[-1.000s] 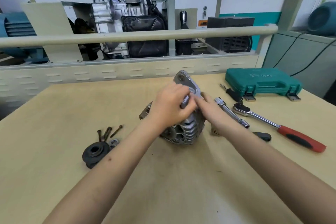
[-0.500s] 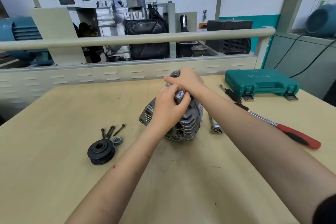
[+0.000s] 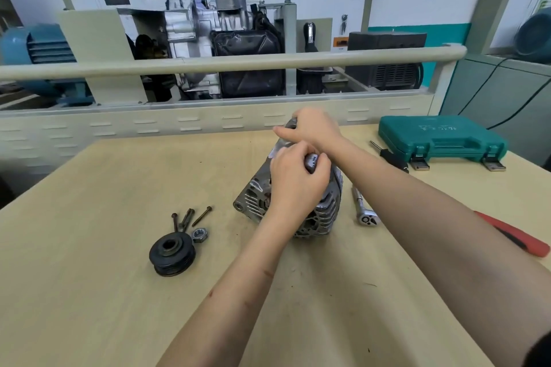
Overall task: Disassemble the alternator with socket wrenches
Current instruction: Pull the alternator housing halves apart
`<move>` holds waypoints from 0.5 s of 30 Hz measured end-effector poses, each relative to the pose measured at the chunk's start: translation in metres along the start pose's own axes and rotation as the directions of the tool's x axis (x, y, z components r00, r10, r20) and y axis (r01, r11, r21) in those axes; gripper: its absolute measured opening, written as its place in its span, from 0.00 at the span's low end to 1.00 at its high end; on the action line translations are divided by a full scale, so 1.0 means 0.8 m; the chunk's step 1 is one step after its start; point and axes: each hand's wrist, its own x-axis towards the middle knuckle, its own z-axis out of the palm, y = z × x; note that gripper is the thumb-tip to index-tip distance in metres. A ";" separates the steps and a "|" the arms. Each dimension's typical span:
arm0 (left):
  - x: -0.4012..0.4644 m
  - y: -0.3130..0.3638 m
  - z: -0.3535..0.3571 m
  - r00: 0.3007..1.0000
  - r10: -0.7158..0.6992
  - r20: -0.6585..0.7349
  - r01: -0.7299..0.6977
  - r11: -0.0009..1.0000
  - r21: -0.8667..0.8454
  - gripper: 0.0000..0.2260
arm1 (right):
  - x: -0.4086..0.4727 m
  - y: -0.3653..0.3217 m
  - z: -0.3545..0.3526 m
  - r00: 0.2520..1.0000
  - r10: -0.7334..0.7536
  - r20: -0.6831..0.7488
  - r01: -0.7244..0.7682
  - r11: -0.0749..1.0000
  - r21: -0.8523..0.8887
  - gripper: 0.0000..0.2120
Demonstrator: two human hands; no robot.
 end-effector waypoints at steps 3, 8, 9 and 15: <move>-0.030 -0.012 -0.007 0.736 0.644 0.209 -0.579 0.759 -0.298 0.13 | 0.019 0.082 -0.025 0.954 0.289 -0.083 -0.284 0.957 0.062 0.20; -0.098 -0.049 -0.022 0.853 0.511 0.109 -0.503 0.859 -0.092 0.15 | 0.035 0.086 -0.016 0.970 0.207 -0.128 -0.184 0.968 0.170 0.23; -0.105 -0.051 -0.027 0.878 0.478 0.027 -0.477 0.878 -0.043 0.16 | 0.028 0.075 -0.010 0.970 0.204 -0.130 -0.171 0.958 0.231 0.24; -0.026 -0.070 -0.068 0.999 0.021 0.036 -0.012 0.973 -0.231 0.07 | 0.000 0.053 0.017 0.975 0.203 -0.088 -0.142 0.880 0.452 0.23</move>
